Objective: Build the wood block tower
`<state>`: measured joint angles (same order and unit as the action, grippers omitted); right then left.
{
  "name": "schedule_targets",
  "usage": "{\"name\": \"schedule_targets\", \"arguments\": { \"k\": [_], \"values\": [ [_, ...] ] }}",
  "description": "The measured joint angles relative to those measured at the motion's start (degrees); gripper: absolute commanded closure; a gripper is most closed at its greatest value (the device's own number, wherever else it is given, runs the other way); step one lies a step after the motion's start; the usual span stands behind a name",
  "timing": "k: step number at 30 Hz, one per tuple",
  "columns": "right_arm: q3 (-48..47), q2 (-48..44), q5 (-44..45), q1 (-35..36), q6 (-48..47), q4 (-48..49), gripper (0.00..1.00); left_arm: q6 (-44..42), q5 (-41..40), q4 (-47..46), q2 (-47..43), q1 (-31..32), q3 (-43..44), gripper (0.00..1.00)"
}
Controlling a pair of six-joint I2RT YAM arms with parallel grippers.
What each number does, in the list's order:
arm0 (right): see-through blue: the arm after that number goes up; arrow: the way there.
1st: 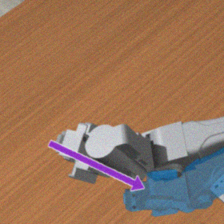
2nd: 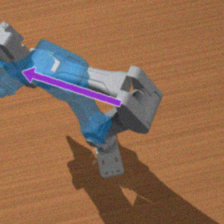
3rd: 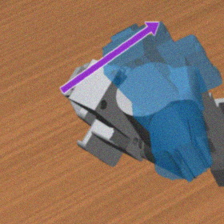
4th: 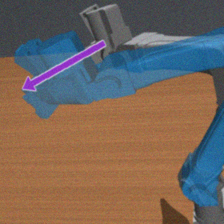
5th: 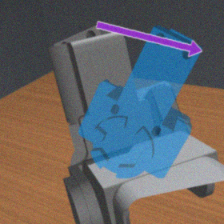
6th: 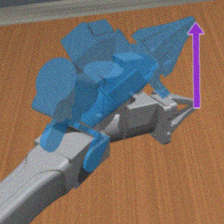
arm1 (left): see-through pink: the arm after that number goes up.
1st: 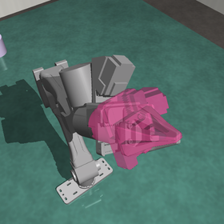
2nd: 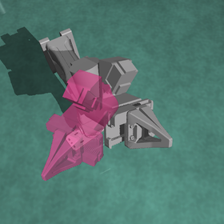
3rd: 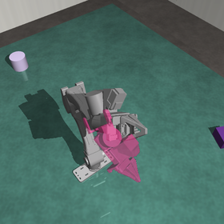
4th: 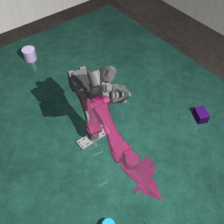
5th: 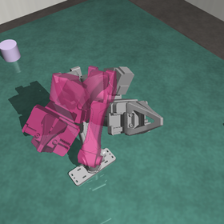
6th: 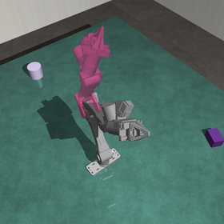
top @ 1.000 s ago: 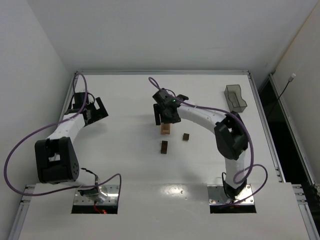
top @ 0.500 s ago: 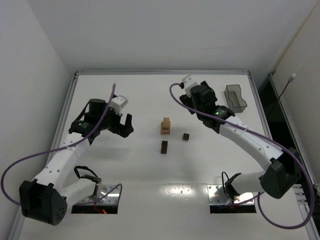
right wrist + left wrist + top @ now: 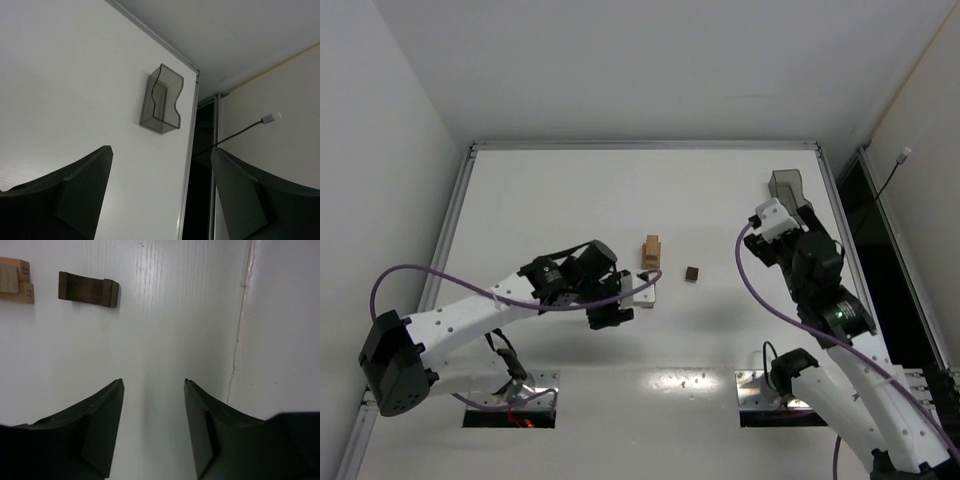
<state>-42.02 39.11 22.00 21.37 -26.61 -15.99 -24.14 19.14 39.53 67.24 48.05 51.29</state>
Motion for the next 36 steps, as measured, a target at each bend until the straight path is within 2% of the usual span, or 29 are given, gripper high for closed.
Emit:
{"name": "schedule_targets", "arguments": {
  "k": [3,4,8,13,16,17,19,24,29,32,36],
  "values": [
    [3.48,-4.68,1.86,-0.44,0.15,-3.39,0.23,-1.57,-4.11,-3.78,-1.40,3.96,-4.02,0.63],
    [3.85,-5.90,2.49,-0.59,0.72,-4.79,0.23,-1.97,-5.68,-5.40,-1.51,5.25,-5.20,0.72],
    [3.98,-8.52,4.94,-0.61,3.67,-8.68,0.23,-2.80,-10.34,-13.40,-0.02,7.96,-7.93,0.83],
    [3.98,-10.49,6.86,-0.61,5.75,-10.82,0.23,-2.75,-12.90,-22.53,3.89,10.43,-8.09,0.83],
    [3.98,-10.71,7.72,-0.61,6.51,-11.17,0.23,-2.86,-13.18,-26.10,6.27,11.47,-8.09,0.81],
    [3.98,-10.71,7.87,-0.68,6.75,-11.17,0.23,-2.89,-13.11,-26.93,7.10,11.54,-8.07,0.77],
    [3.98,-10.62,8.02,-0.94,7.17,-11.17,0.23,-3.04,-13.00,-27.76,8.87,11.56,-7.96,0.77],
    [3.98,-9.99,8.09,-1.05,7.85,-11.19,0.23,-3.93,-12.76,-28.59,12.37,11.56,-7.82,0.69],
    [3.98,-9.09,8.09,-1.05,8.28,-11.23,0.23,-4.37,-12.26,-29.73,15.80,11.45,-6.56,0.67],
    [3.96,-8.72,8.02,-1.49,8.44,-11.41,0.23,-5.05,-11.89,-30.12,17.77,10.93,-5.46,0.61],
    [3.89,-7.87,8.02,-1.75,8.63,-11.61,0.23,-5.79,-11.63,-30.75,19.54,10.16,-4.28,0.60]
  ]
}}
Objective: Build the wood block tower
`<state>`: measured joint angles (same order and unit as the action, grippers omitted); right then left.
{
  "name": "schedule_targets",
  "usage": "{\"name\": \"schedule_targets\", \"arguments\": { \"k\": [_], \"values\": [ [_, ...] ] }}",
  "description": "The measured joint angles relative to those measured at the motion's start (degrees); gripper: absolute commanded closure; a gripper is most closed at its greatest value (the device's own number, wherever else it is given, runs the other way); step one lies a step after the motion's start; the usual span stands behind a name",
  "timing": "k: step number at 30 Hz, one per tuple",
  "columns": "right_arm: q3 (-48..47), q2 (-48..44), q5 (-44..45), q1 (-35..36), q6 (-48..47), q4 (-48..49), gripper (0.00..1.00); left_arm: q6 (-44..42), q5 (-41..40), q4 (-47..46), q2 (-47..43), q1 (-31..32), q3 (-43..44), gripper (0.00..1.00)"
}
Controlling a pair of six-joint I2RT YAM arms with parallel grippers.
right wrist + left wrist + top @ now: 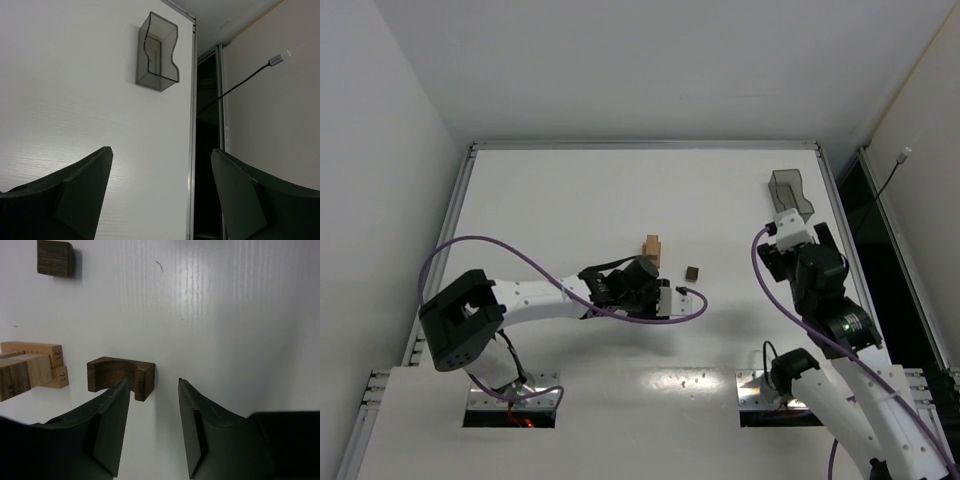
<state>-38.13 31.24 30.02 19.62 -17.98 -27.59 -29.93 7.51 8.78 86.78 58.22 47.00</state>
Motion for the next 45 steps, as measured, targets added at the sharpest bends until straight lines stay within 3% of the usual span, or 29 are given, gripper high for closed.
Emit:
{"name": "schedule_targets", "arguments": {
  "k": [17,37,45],
  "values": [
    [-0.04,2.38,-0.52,-0.42,0.46,-0.07,0.23,-1.18,0.87,-1.07,4.28,-5.01,3.15,0.56],
    [-0.04,3.48,-0.70,-1.07,1.25,0.02,0.23,-1.18,4.76,1.49,4.42,-5.18,3.21,0.56],
    [-0.04,4.59,-1.33,-1.49,1.66,0.04,0.23,-1.53,4.98,1.49,8.44,-5.51,3.21,0.56]
  ]
}}
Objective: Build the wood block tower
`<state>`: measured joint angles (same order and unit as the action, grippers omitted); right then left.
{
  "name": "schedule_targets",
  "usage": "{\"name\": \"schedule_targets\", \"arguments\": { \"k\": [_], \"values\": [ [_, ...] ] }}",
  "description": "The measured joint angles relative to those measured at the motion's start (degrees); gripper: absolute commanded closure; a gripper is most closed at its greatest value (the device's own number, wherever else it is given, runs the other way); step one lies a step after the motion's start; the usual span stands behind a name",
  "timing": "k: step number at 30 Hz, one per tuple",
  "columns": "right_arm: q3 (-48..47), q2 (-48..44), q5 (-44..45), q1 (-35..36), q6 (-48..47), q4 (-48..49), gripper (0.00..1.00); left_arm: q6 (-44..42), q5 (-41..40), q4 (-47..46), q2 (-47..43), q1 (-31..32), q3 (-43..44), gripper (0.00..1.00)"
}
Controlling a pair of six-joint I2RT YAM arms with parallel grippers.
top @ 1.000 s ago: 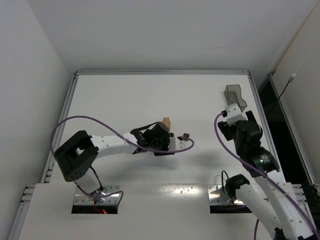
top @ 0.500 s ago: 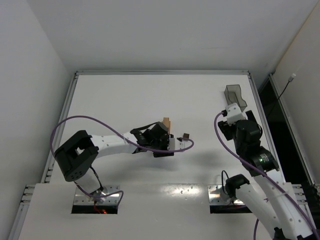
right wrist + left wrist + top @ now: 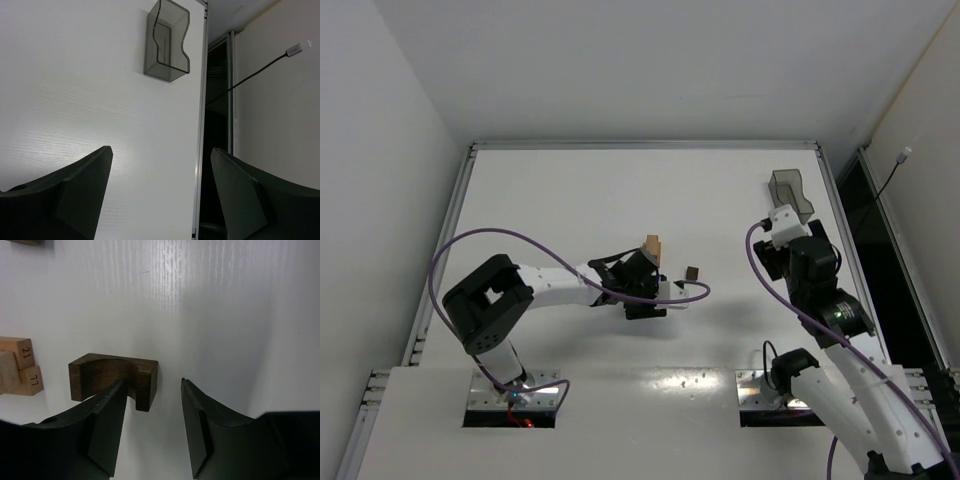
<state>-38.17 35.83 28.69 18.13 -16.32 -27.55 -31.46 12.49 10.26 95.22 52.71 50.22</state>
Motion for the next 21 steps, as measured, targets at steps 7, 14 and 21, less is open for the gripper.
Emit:
{"name": "schedule_targets", "arguments": {
  "k": [7,14,21],
  "values": [
    [0.00,0.28,-0.28,0.00,0.02,0.39,0.23,0.17,0.46,0.00,1.05,-0.70,1.60,1.00],
    [0.15,-0.07,-0.33,0.00,0.24,1.90,0.23,5.40,1.49,1.84,0.87,-0.70,4.72,1.00],
    [4.26,-5.20,-1.60,0.00,0.13,4.63,0.20,16.90,7.39,9.57,-4.83,-0.72,11.21,1.00]
  ]
}}
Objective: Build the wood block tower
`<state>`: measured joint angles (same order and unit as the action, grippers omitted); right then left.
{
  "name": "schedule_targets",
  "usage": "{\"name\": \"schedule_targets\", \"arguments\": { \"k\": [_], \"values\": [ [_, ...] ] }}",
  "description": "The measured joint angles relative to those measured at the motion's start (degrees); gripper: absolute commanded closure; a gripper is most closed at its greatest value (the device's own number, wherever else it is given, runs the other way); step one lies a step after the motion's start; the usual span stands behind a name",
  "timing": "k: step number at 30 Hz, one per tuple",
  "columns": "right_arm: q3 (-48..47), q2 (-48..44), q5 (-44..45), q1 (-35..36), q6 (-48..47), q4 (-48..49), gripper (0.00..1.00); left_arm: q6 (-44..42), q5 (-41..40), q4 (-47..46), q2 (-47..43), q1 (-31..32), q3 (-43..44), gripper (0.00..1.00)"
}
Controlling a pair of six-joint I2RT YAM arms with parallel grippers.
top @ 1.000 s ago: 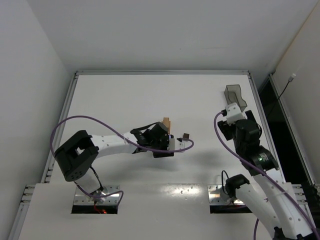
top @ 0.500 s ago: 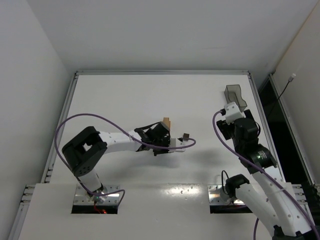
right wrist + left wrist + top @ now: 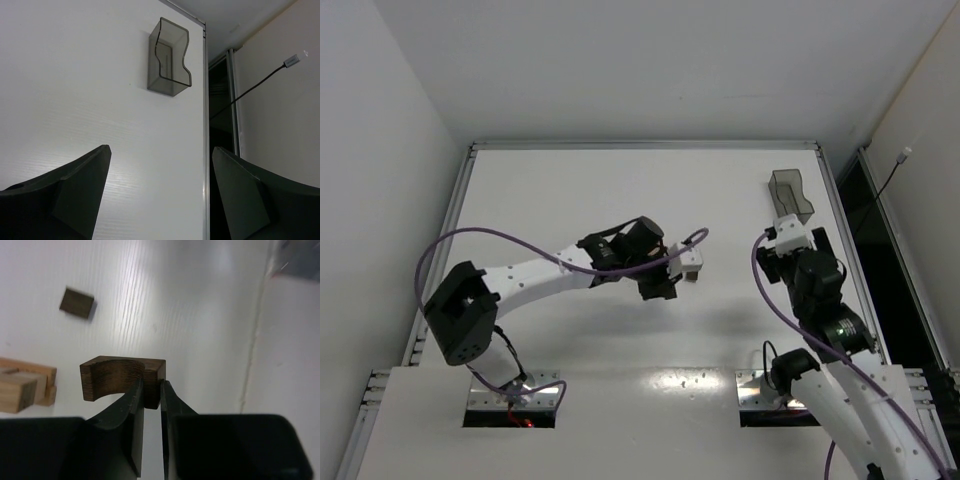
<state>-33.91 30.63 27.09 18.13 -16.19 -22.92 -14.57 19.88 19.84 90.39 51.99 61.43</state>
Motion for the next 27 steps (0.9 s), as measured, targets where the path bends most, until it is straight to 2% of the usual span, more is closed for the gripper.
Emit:
{"name": "schedule_targets", "arguments": {
  "k": [4,8,11,13,16,19,23,27],
  "values": [
    [3.19,-5.42,-2.62,0.00,-1.62,1.68,0.17,8.46,9.84,2.54,-2.75,-2.01,7.63,1.00],
    [4.48,-8.90,-6.58,0.00,-2.75,2.62,0.16,21.18,25.40,-0.87,-4.39,-9.14,9.31,1.00],
    [5.33,-12.13,-11.52,0.00,-3.30,4.15,0.16,36.85,37.22,-14.03,-4.87,-17.07,3.10,1.00],
    [5.73,-14.16,-15.89,-0.02,-3.63,5.16,0.18,52.87,43.74,-27.47,-4.00,-22.36,-2.84,1.00],
    [6.08,-15.93,-23.37,0.00,-3.96,6.88,0.22,76.11,48.98,-48.94,-0.17,-28.76,-9.11,1.00],
    [6.08,-16.00,-31.95,0.00,-3.87,8.50,0.25,96.85,52.00,-68.00,4.24,-33.22,-10.38,1.00],
    [6.34,-14.23,-42.27,0.00,-3.13,12.79,0.27,114.88,53.94,-82.36,5.35,-37.68,-9.38,1.00],
    [8.37,-9.68,-50.14,0.39,-0.87,21.44,0.27,123.08,54.05,-89.33,5.44,-41.13,-6.12,1.00]
  ]
}}
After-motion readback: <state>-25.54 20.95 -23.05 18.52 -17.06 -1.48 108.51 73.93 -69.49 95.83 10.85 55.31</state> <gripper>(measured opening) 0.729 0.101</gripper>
